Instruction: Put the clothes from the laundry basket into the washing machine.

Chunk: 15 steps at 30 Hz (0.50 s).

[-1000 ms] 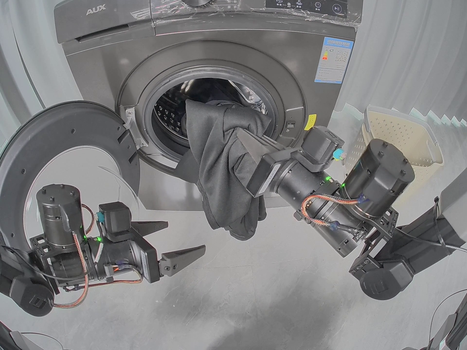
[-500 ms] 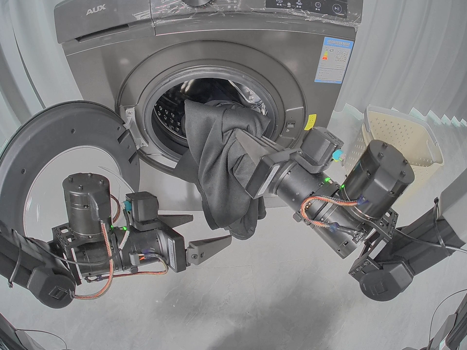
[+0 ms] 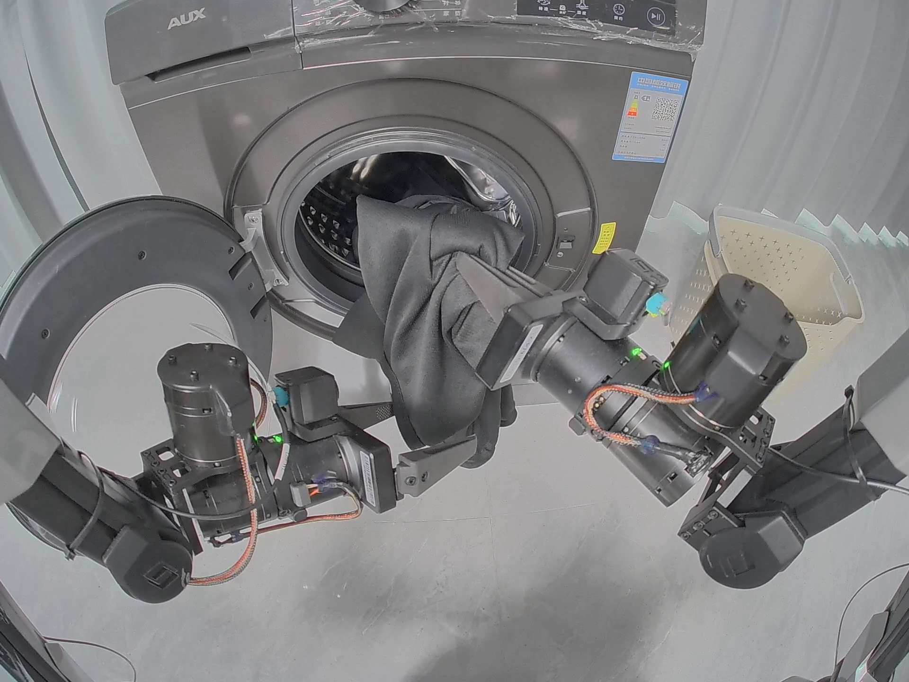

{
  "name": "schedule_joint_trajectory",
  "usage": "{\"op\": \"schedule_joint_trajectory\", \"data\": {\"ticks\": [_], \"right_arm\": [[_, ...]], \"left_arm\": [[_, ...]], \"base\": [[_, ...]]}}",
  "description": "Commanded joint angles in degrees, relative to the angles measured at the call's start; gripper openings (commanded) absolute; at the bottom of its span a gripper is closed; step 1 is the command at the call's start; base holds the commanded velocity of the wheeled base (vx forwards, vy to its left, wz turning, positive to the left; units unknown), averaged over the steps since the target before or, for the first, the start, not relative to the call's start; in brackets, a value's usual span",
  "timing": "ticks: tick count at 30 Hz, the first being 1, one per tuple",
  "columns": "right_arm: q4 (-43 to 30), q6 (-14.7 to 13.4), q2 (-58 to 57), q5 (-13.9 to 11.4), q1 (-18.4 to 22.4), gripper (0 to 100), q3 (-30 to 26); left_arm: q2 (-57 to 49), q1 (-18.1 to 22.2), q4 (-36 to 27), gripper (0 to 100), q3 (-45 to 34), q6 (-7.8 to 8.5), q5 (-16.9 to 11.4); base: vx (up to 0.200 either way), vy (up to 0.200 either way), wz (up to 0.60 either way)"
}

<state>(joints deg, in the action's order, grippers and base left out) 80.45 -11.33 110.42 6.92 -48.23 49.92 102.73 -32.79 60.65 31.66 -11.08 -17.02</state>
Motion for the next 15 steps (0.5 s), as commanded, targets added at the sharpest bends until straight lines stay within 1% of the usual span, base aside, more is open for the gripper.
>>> {"op": "schedule_joint_trajectory", "data": {"ticks": [1, 4, 9, 10, 15], "right_arm": [[0.06, -0.1, -0.03, 0.02, -0.03, 0, 0.0], [0.06, -0.1, -0.03, 0.02, -0.03, 0, 0.0], [0.24, 0.08, -0.03, 0.02, -0.03, 0, -0.35], [0.59, 0.08, -0.03, 0.02, -0.03, 0, -0.44], [0.85, 0.16, -0.03, 0.02, -0.03, 0, -1.23]], "left_arm": [[1.68, -0.25, 0.44, 100, 0.42, -0.08, 0.14], [2.47, -0.34, 1.14, 100, 0.42, 0.01, 0.49], [4.76, -0.69, 5.97, 100, 1.21, -0.17, 3.04], [5.11, -0.78, 6.85, 0, 1.12, -0.17, 3.31], [4.58, -1.57, 8.52, 0, 0.07, -0.17, 3.92]], "base": [[0.0, 0.0, 0.0], [0.0, 0.0, 0.0], [0.0, 0.0, 0.0], [0.0, 0.0, 0.0], [0.0, 0.0, 0.0]]}}
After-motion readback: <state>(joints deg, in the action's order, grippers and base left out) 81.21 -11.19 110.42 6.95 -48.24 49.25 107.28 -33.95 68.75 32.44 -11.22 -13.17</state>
